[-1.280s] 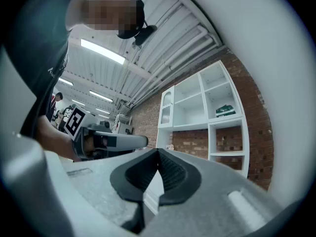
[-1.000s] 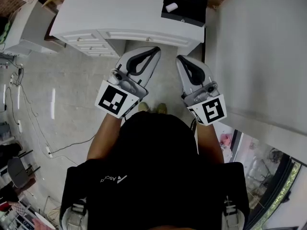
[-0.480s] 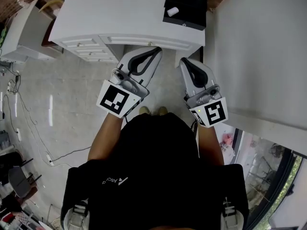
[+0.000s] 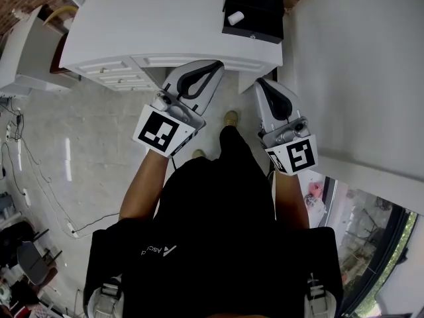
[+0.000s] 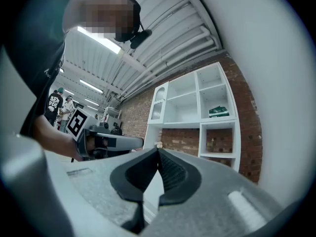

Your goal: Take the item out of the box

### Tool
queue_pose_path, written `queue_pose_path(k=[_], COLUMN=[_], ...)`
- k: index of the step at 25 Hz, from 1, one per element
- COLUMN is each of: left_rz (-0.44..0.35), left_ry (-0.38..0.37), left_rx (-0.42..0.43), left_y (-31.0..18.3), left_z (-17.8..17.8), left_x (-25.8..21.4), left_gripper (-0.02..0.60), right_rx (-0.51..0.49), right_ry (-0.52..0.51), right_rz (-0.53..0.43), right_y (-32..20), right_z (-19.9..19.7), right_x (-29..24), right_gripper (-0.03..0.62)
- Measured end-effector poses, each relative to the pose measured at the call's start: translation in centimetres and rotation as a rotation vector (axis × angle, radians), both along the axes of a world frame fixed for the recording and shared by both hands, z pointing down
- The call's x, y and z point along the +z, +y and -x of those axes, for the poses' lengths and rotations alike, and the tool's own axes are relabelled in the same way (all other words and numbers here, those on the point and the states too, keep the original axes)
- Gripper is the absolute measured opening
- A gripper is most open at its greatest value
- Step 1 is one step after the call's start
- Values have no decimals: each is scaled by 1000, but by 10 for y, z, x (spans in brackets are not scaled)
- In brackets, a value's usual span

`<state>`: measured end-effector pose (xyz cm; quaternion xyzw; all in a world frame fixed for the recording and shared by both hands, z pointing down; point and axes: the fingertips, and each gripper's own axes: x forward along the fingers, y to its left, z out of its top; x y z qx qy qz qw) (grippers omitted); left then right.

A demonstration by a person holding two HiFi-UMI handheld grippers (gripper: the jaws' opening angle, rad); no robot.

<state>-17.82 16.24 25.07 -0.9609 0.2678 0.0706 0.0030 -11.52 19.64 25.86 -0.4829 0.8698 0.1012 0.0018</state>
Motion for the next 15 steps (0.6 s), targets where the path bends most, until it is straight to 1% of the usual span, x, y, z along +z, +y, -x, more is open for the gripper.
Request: queue_pose_path(k=[4, 11, 15], left_rz=[-11, 2, 17], left_ry=[-1, -57, -97], left_rx=[-1, -10, -35], left_y=[-27, -88, -125], left_z=[-13, -43, -62], left_x=[4, 23, 33], left_gripper=[0, 0, 0], right_rx=[-2, -15, -30], right_ry=[-2, 17, 23], right_rz=[-10, -17, -15], right_y=[-28, -96, -133], right_z=[-13, -46, -68], right_x=[6, 14, 17], right_gripper=[2, 2, 2])
